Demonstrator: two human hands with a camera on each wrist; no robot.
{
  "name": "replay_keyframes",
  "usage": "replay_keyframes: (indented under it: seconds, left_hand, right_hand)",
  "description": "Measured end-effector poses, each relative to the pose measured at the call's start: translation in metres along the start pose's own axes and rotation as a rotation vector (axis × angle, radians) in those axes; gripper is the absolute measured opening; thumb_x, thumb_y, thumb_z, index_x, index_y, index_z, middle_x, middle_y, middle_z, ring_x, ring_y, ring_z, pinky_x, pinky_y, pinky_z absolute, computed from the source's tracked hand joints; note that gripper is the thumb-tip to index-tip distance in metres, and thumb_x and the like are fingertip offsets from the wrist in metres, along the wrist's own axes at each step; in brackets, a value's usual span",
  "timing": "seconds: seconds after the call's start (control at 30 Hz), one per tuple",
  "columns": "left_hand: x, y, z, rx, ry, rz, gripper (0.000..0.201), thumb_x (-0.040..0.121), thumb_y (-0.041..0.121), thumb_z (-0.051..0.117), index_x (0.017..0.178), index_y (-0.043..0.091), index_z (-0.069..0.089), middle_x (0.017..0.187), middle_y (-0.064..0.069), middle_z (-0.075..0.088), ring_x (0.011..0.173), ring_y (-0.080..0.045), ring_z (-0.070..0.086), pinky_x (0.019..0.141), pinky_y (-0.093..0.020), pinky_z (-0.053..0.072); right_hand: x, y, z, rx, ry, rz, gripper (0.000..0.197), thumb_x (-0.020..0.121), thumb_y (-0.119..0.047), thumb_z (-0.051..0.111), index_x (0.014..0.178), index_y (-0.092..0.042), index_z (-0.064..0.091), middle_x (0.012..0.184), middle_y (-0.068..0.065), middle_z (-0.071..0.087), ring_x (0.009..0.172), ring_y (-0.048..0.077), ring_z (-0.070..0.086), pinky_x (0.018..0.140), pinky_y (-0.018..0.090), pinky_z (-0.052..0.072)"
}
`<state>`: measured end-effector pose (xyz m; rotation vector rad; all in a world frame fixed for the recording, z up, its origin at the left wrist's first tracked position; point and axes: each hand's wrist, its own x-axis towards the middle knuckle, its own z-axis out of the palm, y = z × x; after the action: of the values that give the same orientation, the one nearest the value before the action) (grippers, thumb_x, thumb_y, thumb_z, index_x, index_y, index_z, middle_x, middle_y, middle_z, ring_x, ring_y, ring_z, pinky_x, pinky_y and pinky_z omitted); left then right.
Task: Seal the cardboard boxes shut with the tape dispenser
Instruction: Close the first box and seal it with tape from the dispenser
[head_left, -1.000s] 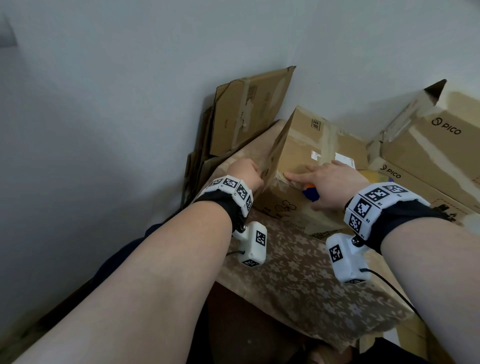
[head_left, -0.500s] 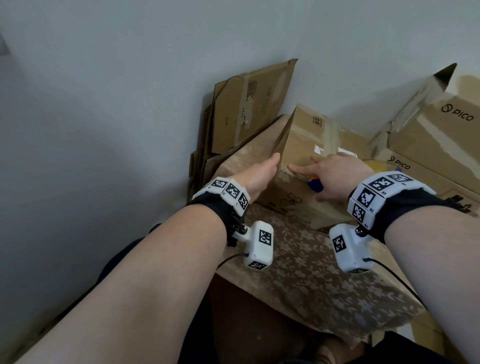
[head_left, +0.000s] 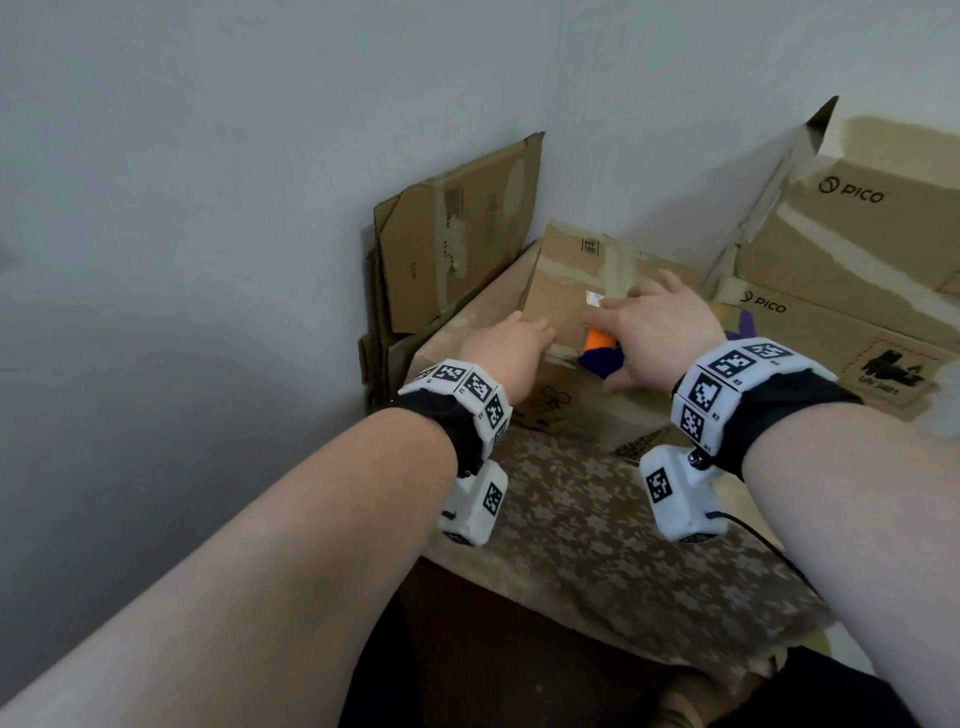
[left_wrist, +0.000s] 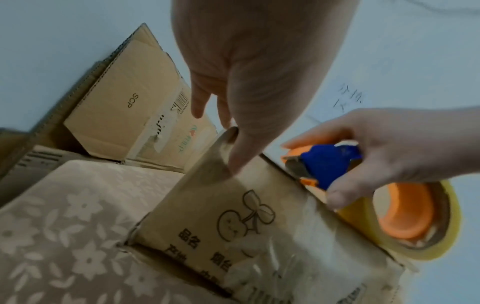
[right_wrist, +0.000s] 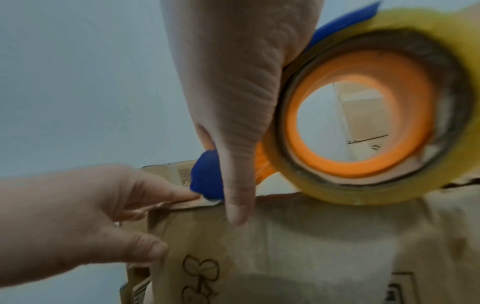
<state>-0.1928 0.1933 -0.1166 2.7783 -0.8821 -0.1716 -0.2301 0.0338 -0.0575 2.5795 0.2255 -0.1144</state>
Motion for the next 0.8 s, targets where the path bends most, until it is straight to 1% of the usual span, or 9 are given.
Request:
replay_keyframes:
  seconds: [0.1, 0.23, 0.37, 0.43, 0.53, 0.57, 0.63, 0.7, 0.8]
  left_hand:
    - [0.005, 0.001, -0.001, 0.088, 0.008, -0.028, 0.061, 0.090, -0.009, 0.043, 0.143, 0.019, 0.036, 0.152, 0.003, 0.032, 0.146, -0.020, 0.014, 0.104, -0.048, 0.041]
    - [0.011, 0.002, -0.010, 0.209, 0.015, -0.082, 0.059, 0.087, -0.011, 0.034, 0.140, 0.016, 0.039, 0.146, -0.001, 0.039, 0.146, -0.022, 0.014, 0.101, -0.048, 0.042]
    - [0.019, 0.002, -0.018, 0.292, 0.017, -0.164, 0.041, 0.090, -0.004, 0.036, 0.124, 0.012, 0.051, 0.136, -0.009, 0.050, 0.145, -0.025, 0.015, 0.108, -0.049, 0.031]
    - [0.025, 0.005, -0.018, 0.309, 0.008, -0.191, 0.035, 0.092, 0.000, 0.037, 0.121, 0.010, 0.054, 0.132, -0.010, 0.053, 0.142, -0.026, 0.020, 0.109, -0.047, 0.030]
    - [0.026, 0.012, -0.019, 0.283, 0.000, -0.165, 0.032, 0.094, 0.000, 0.036, 0.120, 0.009, 0.053, 0.127, -0.012, 0.051, 0.123, -0.032, 0.043, 0.095, -0.041, 0.041]
    - [0.028, 0.016, -0.018, 0.266, -0.015, -0.128, 0.035, 0.094, -0.001, 0.037, 0.124, 0.010, 0.050, 0.128, -0.012, 0.051, 0.118, -0.032, 0.048, 0.092, -0.040, 0.044]
    - [0.027, 0.019, -0.015, 0.236, -0.040, -0.068, 0.044, 0.094, -0.002, 0.039, 0.136, 0.011, 0.041, 0.138, -0.011, 0.046, 0.120, -0.030, 0.049, 0.095, -0.038, 0.043]
    - [0.026, 0.019, -0.013, 0.207, -0.036, -0.050, 0.051, 0.093, 0.000, 0.044, 0.142, 0.010, 0.034, 0.144, -0.010, 0.042, 0.125, -0.028, 0.047, 0.098, -0.037, 0.042]
    - [0.026, 0.015, -0.010, 0.187, -0.049, -0.029, 0.059, 0.092, 0.006, 0.049, 0.147, 0.012, 0.027, 0.147, -0.009, 0.038, 0.127, -0.028, 0.046, 0.100, -0.040, 0.043]
  right_hand:
    - [-0.012, 0.016, 0.007, 0.091, 0.102, 0.083, 0.083, 0.070, -0.069, 0.066, 0.141, -0.036, 0.040, 0.139, -0.005, 0.052, 0.128, 0.027, 0.039, 0.112, 0.048, 0.023]
    - [-0.020, 0.033, 0.017, 0.409, 0.179, 0.242, 0.089, 0.068, -0.067, 0.070, 0.144, -0.035, 0.035, 0.136, -0.002, 0.053, 0.118, 0.029, 0.043, 0.095, 0.044, 0.043]
    - [-0.020, 0.041, 0.026, 0.746, 0.242, 0.343, 0.089, 0.069, -0.051, 0.079, 0.145, -0.032, 0.037, 0.133, 0.008, 0.047, 0.120, 0.031, 0.046, 0.099, 0.042, 0.042]
    - [-0.021, 0.046, 0.029, 0.884, 0.233, 0.365, 0.093, 0.066, -0.055, 0.079, 0.145, -0.031, 0.037, 0.130, 0.009, 0.048, 0.118, 0.028, 0.049, 0.098, 0.038, 0.041]
    - [-0.022, 0.052, 0.034, 1.078, 0.198, 0.371, 0.089, 0.072, -0.070, 0.063, 0.144, -0.024, 0.038, 0.126, -0.001, 0.050, 0.111, 0.018, 0.049, 0.093, 0.030, 0.040]
    - [-0.021, 0.054, 0.037, 1.170, 0.194, 0.396, 0.084, 0.076, -0.072, 0.056, 0.142, -0.023, 0.040, 0.124, -0.004, 0.050, 0.110, 0.015, 0.050, 0.092, 0.028, 0.040]
    - [-0.019, 0.055, 0.042, 1.331, 0.202, 0.457, 0.071, 0.083, -0.073, 0.046, 0.132, -0.021, 0.046, 0.122, -0.004, 0.056, 0.108, 0.017, 0.056, 0.094, 0.034, 0.045]
    - [-0.018, 0.056, 0.046, 1.475, 0.203, 0.518, 0.055, 0.085, -0.064, 0.052, 0.115, -0.018, 0.053, 0.108, 0.002, 0.064, 0.097, 0.020, 0.061, 0.090, 0.037, 0.049]
    - [-0.018, 0.057, 0.051, 1.638, 0.195, 0.515, 0.055, 0.072, -0.060, 0.068, 0.094, -0.010, 0.071, 0.094, 0.010, 0.072, 0.093, 0.026, 0.066, 0.095, 0.040, 0.049]
